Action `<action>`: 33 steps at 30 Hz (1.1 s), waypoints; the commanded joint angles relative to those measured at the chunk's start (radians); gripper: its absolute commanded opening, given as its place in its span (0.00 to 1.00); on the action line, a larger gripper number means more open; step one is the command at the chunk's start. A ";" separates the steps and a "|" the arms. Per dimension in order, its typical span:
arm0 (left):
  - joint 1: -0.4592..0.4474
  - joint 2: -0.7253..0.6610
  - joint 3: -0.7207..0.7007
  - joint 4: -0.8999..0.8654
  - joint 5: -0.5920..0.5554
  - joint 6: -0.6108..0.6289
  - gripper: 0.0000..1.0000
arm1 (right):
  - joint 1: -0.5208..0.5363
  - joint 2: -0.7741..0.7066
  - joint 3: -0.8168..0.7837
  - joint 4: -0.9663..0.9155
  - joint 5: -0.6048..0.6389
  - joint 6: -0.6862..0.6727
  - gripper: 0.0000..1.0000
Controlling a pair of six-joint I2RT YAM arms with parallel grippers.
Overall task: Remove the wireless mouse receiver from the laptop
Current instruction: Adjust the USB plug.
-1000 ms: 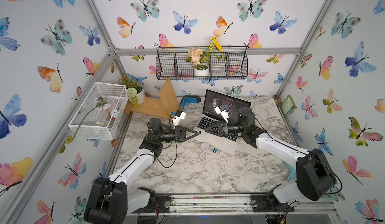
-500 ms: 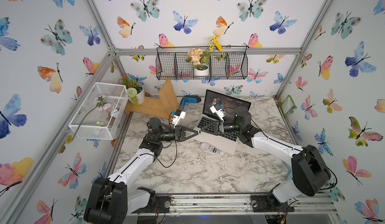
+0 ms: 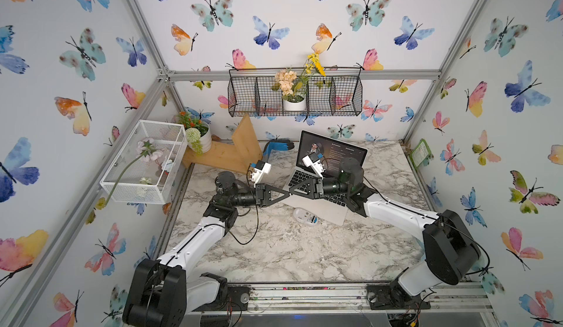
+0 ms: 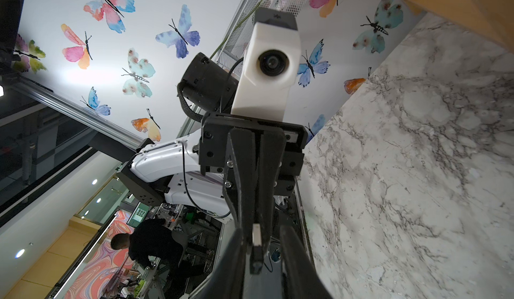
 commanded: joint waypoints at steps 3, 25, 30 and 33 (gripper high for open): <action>0.002 -0.019 0.022 -0.064 -0.009 0.063 0.00 | 0.006 -0.013 -0.013 0.016 0.009 0.001 0.25; 0.015 -0.030 0.024 -0.084 -0.022 0.087 0.00 | 0.014 -0.027 -0.029 -0.027 0.024 -0.016 0.20; 0.015 -0.034 0.028 -0.089 -0.024 0.089 0.00 | 0.015 -0.021 -0.013 -0.033 0.028 -0.016 0.18; 0.015 -0.034 0.024 -0.089 -0.024 0.092 0.00 | 0.017 -0.019 -0.011 -0.034 0.034 -0.013 0.16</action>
